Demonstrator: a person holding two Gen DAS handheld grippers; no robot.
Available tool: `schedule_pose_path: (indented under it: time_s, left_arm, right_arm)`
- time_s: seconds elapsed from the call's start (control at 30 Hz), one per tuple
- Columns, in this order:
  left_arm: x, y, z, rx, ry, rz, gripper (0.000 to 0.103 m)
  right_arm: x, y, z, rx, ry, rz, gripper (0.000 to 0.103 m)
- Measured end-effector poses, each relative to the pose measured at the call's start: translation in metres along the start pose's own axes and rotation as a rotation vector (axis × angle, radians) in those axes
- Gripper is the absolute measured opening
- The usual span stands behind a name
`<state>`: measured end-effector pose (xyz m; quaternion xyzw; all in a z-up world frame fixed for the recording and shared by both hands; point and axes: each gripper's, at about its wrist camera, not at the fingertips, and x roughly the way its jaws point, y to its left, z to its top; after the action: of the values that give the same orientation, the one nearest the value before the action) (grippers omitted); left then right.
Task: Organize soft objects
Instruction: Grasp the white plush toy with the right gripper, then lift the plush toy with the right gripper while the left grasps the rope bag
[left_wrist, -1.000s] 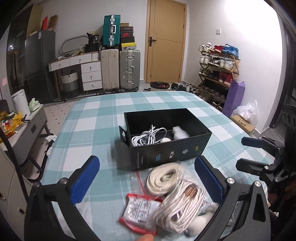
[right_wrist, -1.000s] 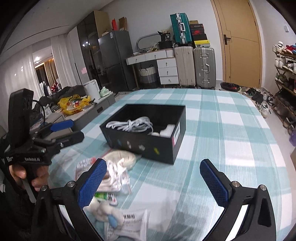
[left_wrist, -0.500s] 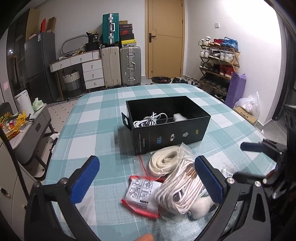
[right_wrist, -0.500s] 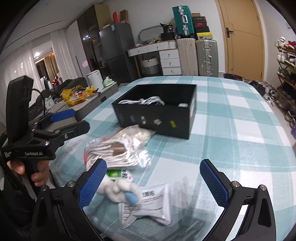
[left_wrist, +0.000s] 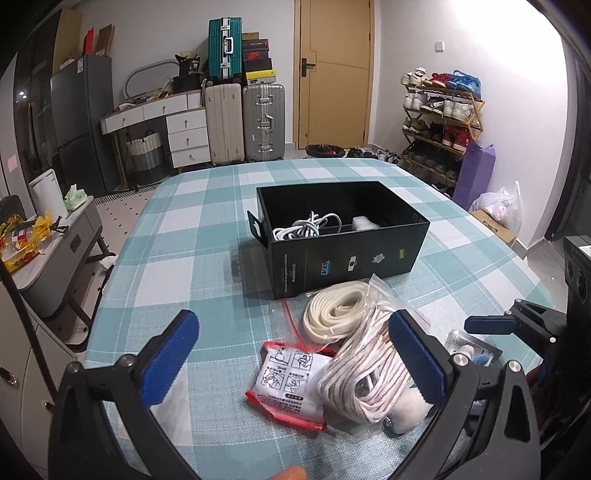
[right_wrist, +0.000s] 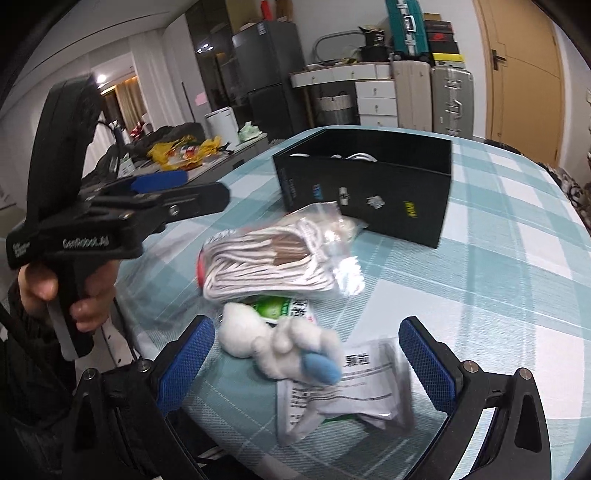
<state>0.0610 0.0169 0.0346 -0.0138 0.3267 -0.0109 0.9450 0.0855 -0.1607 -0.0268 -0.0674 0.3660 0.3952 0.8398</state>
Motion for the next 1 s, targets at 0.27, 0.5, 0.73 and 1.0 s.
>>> schedule_pose_path:
  time_s: [0.27,0.5,0.73,1.0]
  left_arm:
    - [0.003,-0.004,-0.002,0.014,0.013,-0.002,0.103]
    - [0.003,-0.003,-0.003,0.016,0.014,-0.004,0.103]
    - [0.005,-0.007,-0.005,0.025,0.019,-0.008,0.103]
    - [0.005,-0.007,-0.005,0.025,0.02,-0.008,0.103]
  right_arm:
    - [0.015,-0.001,-0.004,0.019,0.029,0.06,0.083]
    - [0.022,0.01,-0.004,-0.012,0.034,0.077,0.078]
    - [0.02,0.015,-0.008,-0.04,0.035,0.07,0.067]
    - [0.015,0.012,-0.008,-0.044,0.028,0.118,0.04]
